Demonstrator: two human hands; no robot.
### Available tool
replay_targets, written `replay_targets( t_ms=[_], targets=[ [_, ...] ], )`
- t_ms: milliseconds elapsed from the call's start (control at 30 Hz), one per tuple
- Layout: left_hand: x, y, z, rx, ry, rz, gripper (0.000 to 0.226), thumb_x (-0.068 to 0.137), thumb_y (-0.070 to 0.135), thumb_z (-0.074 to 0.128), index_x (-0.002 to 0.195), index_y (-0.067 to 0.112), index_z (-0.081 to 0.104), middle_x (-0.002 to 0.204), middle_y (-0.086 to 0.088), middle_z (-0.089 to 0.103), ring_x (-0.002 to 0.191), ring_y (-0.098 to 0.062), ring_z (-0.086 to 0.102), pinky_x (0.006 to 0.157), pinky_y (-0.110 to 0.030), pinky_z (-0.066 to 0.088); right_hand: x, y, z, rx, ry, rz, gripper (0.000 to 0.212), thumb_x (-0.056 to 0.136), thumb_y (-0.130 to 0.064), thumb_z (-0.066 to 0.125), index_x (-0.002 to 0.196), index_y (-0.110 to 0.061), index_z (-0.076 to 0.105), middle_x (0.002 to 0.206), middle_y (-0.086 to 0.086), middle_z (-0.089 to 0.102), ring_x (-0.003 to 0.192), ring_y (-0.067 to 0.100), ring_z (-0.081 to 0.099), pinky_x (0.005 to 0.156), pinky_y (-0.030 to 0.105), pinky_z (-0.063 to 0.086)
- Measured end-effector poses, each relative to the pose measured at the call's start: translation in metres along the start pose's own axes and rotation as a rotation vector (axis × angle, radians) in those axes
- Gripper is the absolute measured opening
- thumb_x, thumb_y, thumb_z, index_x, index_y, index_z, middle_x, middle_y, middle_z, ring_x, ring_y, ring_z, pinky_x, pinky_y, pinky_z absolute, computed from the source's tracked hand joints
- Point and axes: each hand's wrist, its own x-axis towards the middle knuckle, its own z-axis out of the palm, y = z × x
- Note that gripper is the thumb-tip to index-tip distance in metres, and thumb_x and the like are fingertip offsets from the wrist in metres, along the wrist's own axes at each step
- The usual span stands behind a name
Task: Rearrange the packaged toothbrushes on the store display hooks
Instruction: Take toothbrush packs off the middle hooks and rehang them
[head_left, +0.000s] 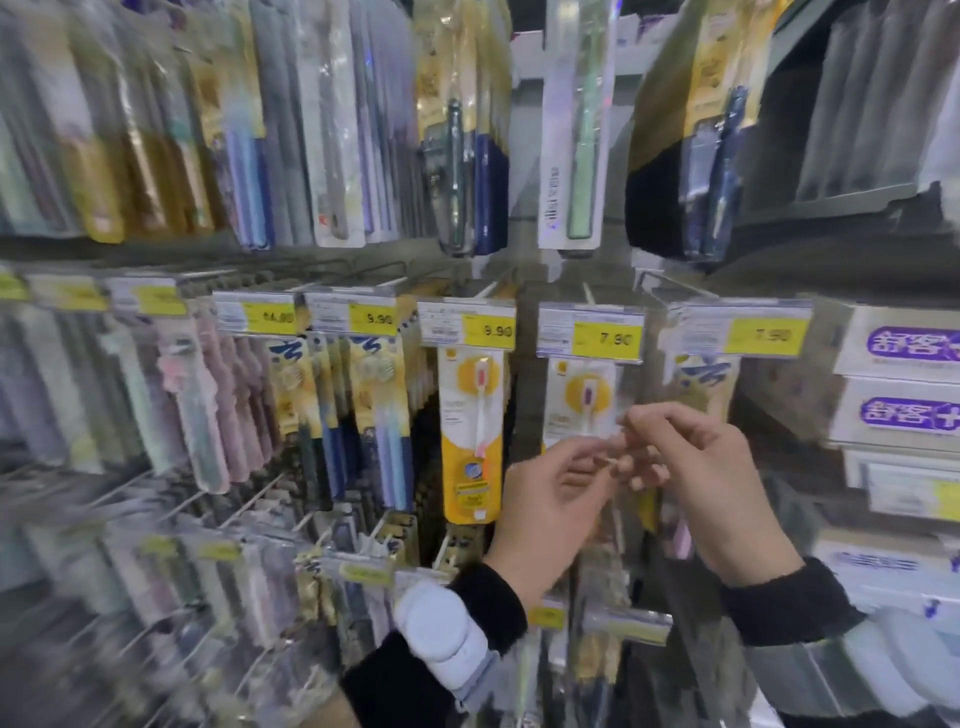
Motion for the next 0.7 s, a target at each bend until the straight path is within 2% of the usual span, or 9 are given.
replay_targets(
  t_ms=[67, 133, 200, 267, 333, 433, 533, 633, 700],
  targets=[
    [-0.003, -0.004, -0.031, 0.05, 0.077, 0.023, 0.005, 0.089, 0.02, 0.073, 0.091, 0.02, 0.077, 0.077, 0.001, 0.074, 0.069, -0.008, 0.066, 0.069, -0.028, 0.058, 0.001, 0.009, 0.024, -0.033, -0.034, 0.017, 0.016, 0.096, -0.013, 0.065, 0.085, -0.012, 0.077, 0.078, 0.007, 0.078, 0.055, 0.013, 0.065, 0.048, 0.022, 0.051],
    [-0.003, -0.006, -0.057, 0.093, 0.181, 0.03, 0.007, 0.09, 0.021, 0.071, 0.087, 0.017, 0.076, 0.07, -0.001, 0.069, 0.063, -0.01, 0.061, 0.063, -0.031, 0.055, 0.002, 0.013, 0.042, -0.069, -0.045, 0.031, 0.009, 0.094, -0.014, 0.068, 0.095, -0.016, 0.077, 0.084, 0.004, 0.079, 0.057, 0.013, 0.067, 0.049, 0.022, 0.052],
    [0.002, -0.007, -0.086, 0.069, 0.266, 0.019, 0.007, 0.091, 0.022, 0.069, 0.087, 0.018, 0.071, 0.067, -0.002, 0.062, 0.062, -0.012, 0.058, 0.062, -0.037, 0.052, 0.005, 0.015, 0.065, -0.102, -0.068, 0.044, 0.014, 0.095, -0.015, 0.068, 0.107, -0.015, 0.074, 0.094, 0.002, 0.076, 0.059, 0.014, 0.07, 0.05, 0.021, 0.053],
    [0.008, -0.008, -0.112, 0.055, 0.343, 0.019, 0.004, 0.092, 0.022, 0.068, 0.09, 0.022, 0.064, 0.068, -0.002, 0.054, 0.062, -0.012, 0.053, 0.062, -0.032, 0.047, 0.008, 0.016, 0.086, -0.16, -0.086, 0.04, 0.024, 0.095, -0.016, 0.067, 0.119, -0.016, 0.067, 0.109, -0.002, 0.072, 0.061, 0.013, 0.071, 0.053, 0.022, 0.055],
    [0.016, -0.008, -0.137, 0.06, 0.394, 0.019, 0.012, 0.092, 0.024, 0.068, 0.099, 0.026, 0.059, 0.077, 0.003, 0.052, 0.065, -0.012, 0.05, 0.064, -0.024, 0.045, 0.01, 0.018, 0.103, -0.251, -0.066, 0.013, 0.03, 0.095, -0.02, 0.067, 0.125, -0.021, 0.061, 0.116, -0.008, 0.068, 0.063, 0.012, 0.072, 0.053, 0.023, 0.056],
    [0.028, -0.007, -0.166, 0.083, 0.401, -0.012, 0.027, 0.092, 0.027, 0.067, 0.114, 0.029, 0.051, 0.1, 0.003, 0.058, 0.072, -0.019, 0.056, 0.067, -0.024, 0.049, 0.012, 0.02, 0.119, -0.259, -0.023, -0.004, 0.025, 0.094, -0.021, 0.068, 0.118, -0.024, 0.059, 0.112, -0.006, 0.068, 0.055, 0.009, 0.068, 0.049, 0.022, 0.054],
    [0.037, -0.005, -0.186, 0.096, 0.397, -0.078, 0.042, 0.091, 0.032, 0.068, 0.123, 0.032, 0.041, 0.078, -0.005, 0.054, 0.061, -0.014, 0.051, 0.056, -0.016, 0.043, 0.015, 0.024, 0.131, -0.217, 0.024, 0.021, 0.022, 0.094, -0.02, 0.069, 0.114, -0.018, 0.061, 0.108, 0.0, 0.069, 0.049, 0.006, 0.064, 0.044, 0.02, 0.051],
    [0.045, -0.007, -0.2, 0.101, 0.342, -0.134, 0.067, 0.086, 0.038, 0.072, 0.14, 0.033, 0.032, 0.084, -0.014, 0.057, 0.069, -0.015, 0.056, 0.063, -0.019, 0.042, 0.016, 0.027, 0.138, -0.229, 0.071, 0.034, 0.026, 0.093, -0.022, 0.071, 0.116, -0.011, 0.065, 0.098, 0.005, 0.07, 0.046, 0.004, 0.061, 0.043, 0.018, 0.047],
    [0.048, -0.01, -0.206, 0.081, 0.248, -0.205, 0.088, 0.085, 0.035, 0.075, 0.153, 0.029, 0.019, 0.085, -0.011, 0.059, 0.074, -0.012, 0.059, 0.063, -0.019, 0.042, 0.012, 0.027, 0.142, -0.23, 0.078, 0.02, 0.016, 0.093, -0.021, 0.071, 0.106, -0.013, 0.068, 0.08, -0.001, 0.068, 0.046, 0.004, 0.059, 0.045, 0.021, 0.048]
  ],
)
